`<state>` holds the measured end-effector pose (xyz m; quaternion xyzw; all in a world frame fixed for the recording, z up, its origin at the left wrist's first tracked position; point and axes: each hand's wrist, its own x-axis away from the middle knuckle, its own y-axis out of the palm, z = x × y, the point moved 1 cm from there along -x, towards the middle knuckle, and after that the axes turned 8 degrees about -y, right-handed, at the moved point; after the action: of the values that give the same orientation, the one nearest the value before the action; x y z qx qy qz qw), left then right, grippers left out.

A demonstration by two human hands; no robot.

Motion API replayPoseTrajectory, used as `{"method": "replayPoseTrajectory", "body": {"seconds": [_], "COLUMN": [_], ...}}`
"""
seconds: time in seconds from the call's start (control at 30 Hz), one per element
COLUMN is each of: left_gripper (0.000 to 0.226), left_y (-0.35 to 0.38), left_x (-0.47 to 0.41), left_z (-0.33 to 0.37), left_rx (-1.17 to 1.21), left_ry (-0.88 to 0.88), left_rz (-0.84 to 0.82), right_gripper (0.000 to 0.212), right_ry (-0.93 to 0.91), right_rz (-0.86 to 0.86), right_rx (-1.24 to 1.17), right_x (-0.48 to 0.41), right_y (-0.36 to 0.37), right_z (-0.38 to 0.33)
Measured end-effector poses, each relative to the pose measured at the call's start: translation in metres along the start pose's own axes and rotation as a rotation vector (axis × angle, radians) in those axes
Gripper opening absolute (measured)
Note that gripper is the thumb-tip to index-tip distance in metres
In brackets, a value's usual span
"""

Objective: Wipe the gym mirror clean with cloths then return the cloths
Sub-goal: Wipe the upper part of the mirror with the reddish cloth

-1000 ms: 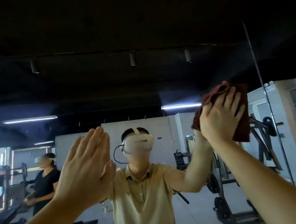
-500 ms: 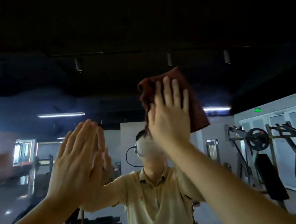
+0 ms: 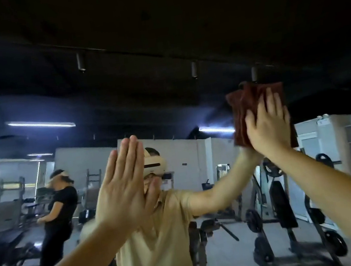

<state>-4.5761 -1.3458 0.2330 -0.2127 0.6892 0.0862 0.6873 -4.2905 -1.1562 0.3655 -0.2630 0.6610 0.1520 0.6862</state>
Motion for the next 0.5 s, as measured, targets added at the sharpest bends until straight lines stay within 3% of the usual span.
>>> {"method": "replayPoseTrajectory", "body": {"seconds": [0.07, 0.13, 0.33, 0.5], "left_gripper": [0.079, 0.078, 0.072, 0.070], "left_y": [-0.001, -0.002, 0.004, 0.002], "left_x": [0.001, 0.001, 0.002, 0.002], "left_z": [0.000, -0.001, -0.008, -0.009], "left_rx": [0.013, 0.030, 0.089, 0.097], "left_ry": [0.009, 0.027, 0.076, 0.085], "left_rz": [-0.004, 0.002, 0.049, 0.053], "right_gripper": [0.077, 0.075, 0.059, 0.063], "right_ry": [0.166, 0.141, -0.415, -0.772], "right_rz": [0.047, 0.096, 0.114, -0.014], "right_rx": [-0.056, -0.069, -0.146, -0.019], "right_x": [-0.015, -0.009, 0.079, 0.111], "right_y": [0.001, 0.003, 0.024, 0.022], "right_z": [-0.046, -0.097, -0.180, -0.122]}}
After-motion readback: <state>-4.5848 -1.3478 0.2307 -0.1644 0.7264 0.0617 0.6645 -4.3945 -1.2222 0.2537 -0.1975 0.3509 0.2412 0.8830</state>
